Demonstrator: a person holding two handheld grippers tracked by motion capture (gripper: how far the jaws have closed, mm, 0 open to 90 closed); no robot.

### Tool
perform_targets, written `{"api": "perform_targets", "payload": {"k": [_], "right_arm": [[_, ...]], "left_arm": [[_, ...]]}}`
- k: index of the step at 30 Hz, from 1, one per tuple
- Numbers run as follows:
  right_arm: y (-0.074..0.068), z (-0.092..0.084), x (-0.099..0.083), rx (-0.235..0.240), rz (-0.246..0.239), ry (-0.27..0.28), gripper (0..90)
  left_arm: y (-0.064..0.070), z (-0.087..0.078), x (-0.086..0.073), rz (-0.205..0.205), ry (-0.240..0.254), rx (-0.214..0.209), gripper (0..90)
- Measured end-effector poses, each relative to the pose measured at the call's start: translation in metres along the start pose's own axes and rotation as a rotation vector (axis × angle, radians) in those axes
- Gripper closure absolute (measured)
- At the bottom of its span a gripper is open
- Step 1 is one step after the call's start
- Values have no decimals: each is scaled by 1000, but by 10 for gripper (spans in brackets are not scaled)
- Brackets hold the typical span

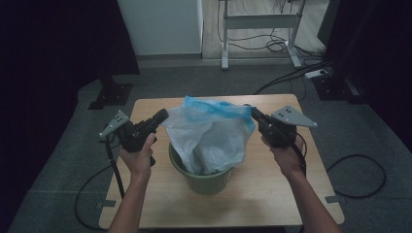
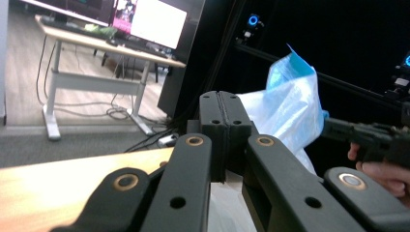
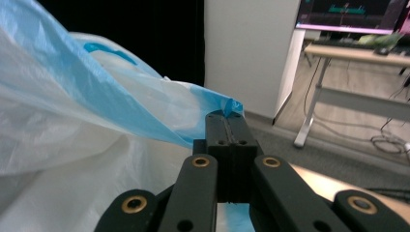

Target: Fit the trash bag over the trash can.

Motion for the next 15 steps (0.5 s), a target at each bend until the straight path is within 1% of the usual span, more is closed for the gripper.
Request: {"api": "perform_targets", "payload": {"k": [4,5,7,10,12,15], "right_arm": [[-4,-4,15,5,-7,51,893],[-6,-6,17,8,-9,66,893],[-8,-10,16,16,-14,72,893],[-10,-13,6,33,-15,62,893],[-10,-14,-1,41,-11,50,893],[-10,-15,-12,59,6,35,893]], "left_arm": [[5,-4,3,34,24,-2,898],[6,-7,2,40,21,-7,898],[9,-11,-2,53,11,-9,896],[12,-19,-14,65,-19,-16,892],[14,-24,-24,57,-30,-26,890],[18,-31,-36,62,-49,-31,889]]}}
Point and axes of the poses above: each handheld gripper's, and its own axes: z roughly forward along the jaws, x roughly out of its top, y roughly to its right, the point moved 1 cm from there along z, roughly forward along the jaws, and after that the axes turned 13 degrees about z, right-handed, at the moved point
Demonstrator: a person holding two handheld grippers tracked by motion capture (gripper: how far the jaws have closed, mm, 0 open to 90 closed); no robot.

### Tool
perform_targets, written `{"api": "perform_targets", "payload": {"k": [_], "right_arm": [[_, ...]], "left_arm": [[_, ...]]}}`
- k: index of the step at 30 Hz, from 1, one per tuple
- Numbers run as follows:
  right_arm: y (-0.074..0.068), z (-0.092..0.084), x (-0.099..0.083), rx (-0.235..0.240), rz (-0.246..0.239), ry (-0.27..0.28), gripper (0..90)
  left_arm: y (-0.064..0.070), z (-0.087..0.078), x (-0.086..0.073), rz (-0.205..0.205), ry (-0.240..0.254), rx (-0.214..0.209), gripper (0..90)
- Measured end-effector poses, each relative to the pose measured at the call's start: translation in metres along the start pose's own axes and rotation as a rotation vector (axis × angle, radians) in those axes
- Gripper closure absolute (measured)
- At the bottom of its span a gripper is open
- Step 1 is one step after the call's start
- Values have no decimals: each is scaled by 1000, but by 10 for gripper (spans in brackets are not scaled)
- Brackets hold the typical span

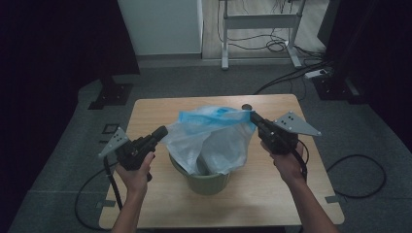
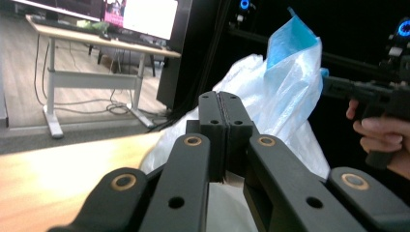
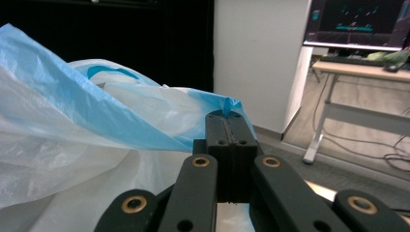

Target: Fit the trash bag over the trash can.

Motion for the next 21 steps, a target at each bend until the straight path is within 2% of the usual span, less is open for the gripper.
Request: {"api": "perform_targets", "payload": {"k": [7,13,14,16,19,21], "right_arm": [[-13,-9,-20,58,0,-21,892],[-22,-16,-32,82,-3,-44,892],[-22,-17,-32,85,-3,-42,892],[-23,-18,-32,94,-4,-45,892],[-24,-17,-31,95,-7,-45,892],[-24,-15,-29,95,-11,-46,892]], "left_arm": [[11,-16,-18,-4,-16,-31,878],[20,-24,-26,1,-35,-53,845],[21,-24,-25,4,-37,-58,823],[22,-24,-20,24,-47,-52,704],[23,-22,-7,59,-60,-38,565],[23,-18,3,90,-88,-28,476]]}}
Point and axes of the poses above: each handheld gripper's, and its own axes: z roughly forward along the jaws, x roughly out of its top, y roughly to its right, the point moved 1 cm from there along z, roughly forward along the jaws, and after that the axes turned 13 degrees about z, right-handed, at the moved point
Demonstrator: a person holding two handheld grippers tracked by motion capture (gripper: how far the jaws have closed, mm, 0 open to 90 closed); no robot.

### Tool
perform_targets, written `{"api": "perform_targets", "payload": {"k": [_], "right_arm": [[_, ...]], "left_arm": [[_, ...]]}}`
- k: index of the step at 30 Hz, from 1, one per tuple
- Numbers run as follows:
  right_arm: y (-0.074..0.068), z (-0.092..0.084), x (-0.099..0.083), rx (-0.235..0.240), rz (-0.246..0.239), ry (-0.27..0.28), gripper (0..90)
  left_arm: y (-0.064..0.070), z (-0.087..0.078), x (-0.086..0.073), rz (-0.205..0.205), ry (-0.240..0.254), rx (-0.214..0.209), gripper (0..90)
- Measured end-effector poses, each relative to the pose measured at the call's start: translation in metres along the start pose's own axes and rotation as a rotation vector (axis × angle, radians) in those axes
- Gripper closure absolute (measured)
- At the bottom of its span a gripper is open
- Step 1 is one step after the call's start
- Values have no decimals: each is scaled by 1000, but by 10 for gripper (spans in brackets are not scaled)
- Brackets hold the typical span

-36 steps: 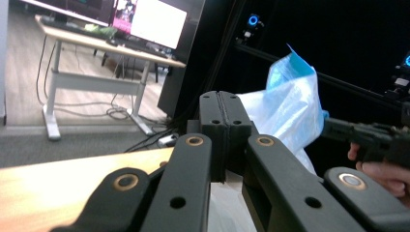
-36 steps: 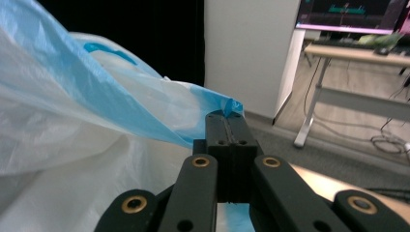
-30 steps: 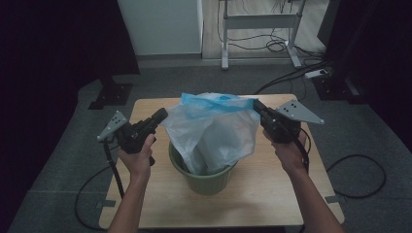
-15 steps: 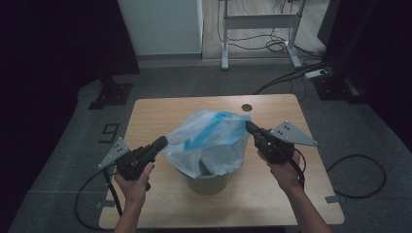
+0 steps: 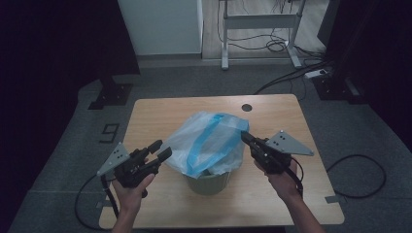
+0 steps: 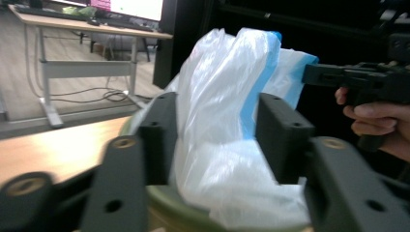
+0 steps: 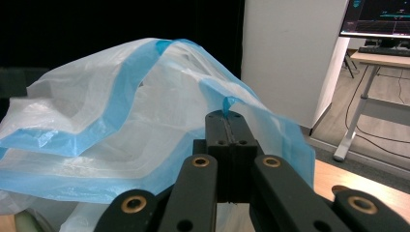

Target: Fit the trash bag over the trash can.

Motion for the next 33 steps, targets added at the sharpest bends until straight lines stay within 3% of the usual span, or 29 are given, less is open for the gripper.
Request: {"api": "perform_targets", "payload": {"k": [5,11,13,17,21,23,26,33], "right_arm": [[1,4,3,5,-2,-8,892],[-1,9,8,11,-17,-22,892],[-2,11,10,12,-22,-23,892],[-4,14,12,15,-28,-25,892],[-6,15,12,16,-33,-27,892],[-7,16,12,14,-37,-29,892],[-6,15,12,9,-37,-33,892],[3,12,12,-27,-35,-45,892]], "left_arm": [[-10,14,18,41,-62,-12,375],[-24,35,27,44,-137,-72,368],[-26,41,28,46,-150,-69,378],[-29,51,29,51,-185,-71,501],[-31,57,29,44,-204,-100,746],[-30,59,30,53,-205,-93,851],[-31,57,33,51,-153,-43,897],[-49,48,35,-50,9,53,899]]}}
Point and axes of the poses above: each handheld gripper's, and its own axes: z roughly forward along the jaws, x roughly out of its top, y roughly to its right, the point moved 1 cm from there along z, roughly forward along the jaws, and after that the axes turned 13 degrees about z, right-handed, at the moved point
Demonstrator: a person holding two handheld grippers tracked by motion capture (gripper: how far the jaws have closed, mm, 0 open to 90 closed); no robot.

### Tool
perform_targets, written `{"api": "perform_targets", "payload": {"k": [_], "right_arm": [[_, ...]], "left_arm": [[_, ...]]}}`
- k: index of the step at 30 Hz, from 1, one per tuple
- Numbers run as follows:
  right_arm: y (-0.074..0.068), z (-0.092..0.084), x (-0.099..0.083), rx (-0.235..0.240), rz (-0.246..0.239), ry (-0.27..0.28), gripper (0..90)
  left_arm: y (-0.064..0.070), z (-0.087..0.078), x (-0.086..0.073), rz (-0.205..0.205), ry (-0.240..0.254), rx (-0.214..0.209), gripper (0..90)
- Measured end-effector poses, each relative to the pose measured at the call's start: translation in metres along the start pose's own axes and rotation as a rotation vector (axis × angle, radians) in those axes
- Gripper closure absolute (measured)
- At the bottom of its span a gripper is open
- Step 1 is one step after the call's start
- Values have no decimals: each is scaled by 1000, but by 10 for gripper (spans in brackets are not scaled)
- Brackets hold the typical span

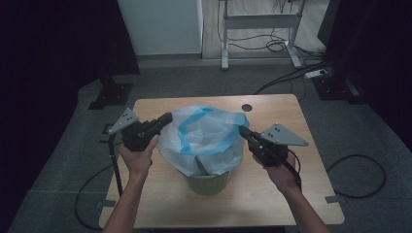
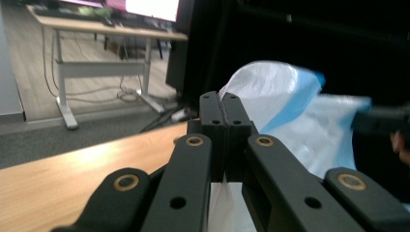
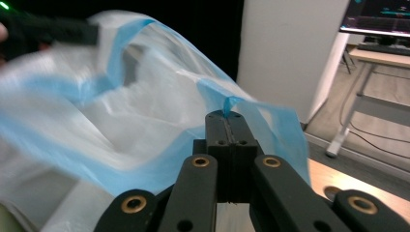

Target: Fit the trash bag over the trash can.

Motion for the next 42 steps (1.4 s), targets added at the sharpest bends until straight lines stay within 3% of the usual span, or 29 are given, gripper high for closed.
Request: {"api": "perform_targets", "payload": {"k": [5,9,13,16,21,24,38,42], "right_arm": [[18,6,-1,-60,14,-33,892],[33,7,8,-103,30,-15,892],[36,0,19,-115,40,24,892],[29,-15,22,-92,28,59,892],[16,-39,-2,-45,17,51,892],[14,-46,-18,-30,48,31,892],[7,-62,-77,35,126,-47,892],[9,-60,-88,29,138,-72,892]], "left_arm": [[-7,-4,0,-21,43,30,898],[-9,-7,2,-27,80,33,898],[-6,-17,4,-22,114,20,898],[2,-33,-3,-18,128,0,897],[15,-56,-31,-46,125,-35,894],[17,-64,-47,-81,115,-49,892],[24,-72,-87,-136,53,-84,891],[22,-71,-95,-151,35,-82,891]]}}
Point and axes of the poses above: each handheld gripper's, and its own axes: z roughly forward along the jaws, x roughly out of its top, y roughly to its right, the point moved 1 cm from there along z, roughly forward along the jaws, and after that the axes turned 13 degrees about z, right-handed, at the moved point
